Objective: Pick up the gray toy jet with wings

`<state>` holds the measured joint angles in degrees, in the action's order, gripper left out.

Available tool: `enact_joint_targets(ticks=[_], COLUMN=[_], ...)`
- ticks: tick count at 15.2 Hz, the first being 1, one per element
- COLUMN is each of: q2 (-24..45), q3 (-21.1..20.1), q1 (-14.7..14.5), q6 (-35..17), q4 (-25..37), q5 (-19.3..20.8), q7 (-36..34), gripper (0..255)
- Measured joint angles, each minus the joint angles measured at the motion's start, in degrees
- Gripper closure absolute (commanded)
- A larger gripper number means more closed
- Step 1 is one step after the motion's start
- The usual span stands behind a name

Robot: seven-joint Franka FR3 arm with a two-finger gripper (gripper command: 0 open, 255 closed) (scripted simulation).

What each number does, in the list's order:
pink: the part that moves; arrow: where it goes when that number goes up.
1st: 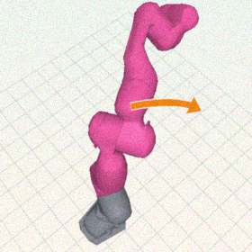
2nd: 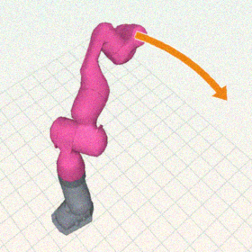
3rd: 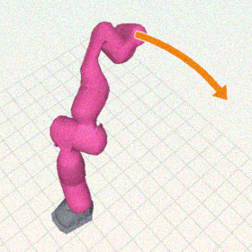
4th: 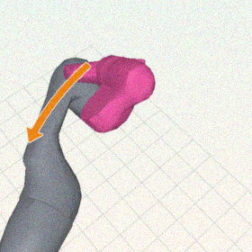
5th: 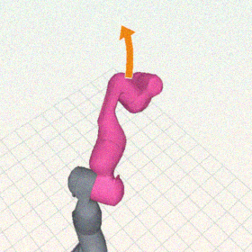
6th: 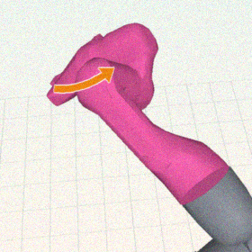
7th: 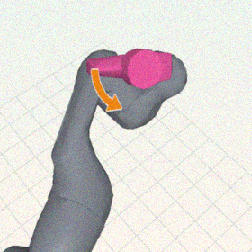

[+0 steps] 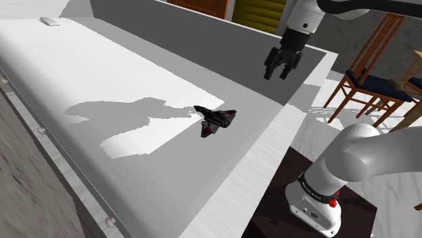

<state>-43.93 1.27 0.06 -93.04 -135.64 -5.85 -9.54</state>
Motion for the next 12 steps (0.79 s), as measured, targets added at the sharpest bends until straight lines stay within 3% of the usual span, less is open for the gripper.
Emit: enact_joint_targets(ticks=[3, 12], q2=[2.01, 17.99], q3=[-1.24, -8.39], q1=[-0.44, -2.7], q6=[-1.45, -8.52], q4=[0.16, 6.42], q5=[-0.79, -4.22], q7=[-1.31, -9.76], gripper=[0, 0])
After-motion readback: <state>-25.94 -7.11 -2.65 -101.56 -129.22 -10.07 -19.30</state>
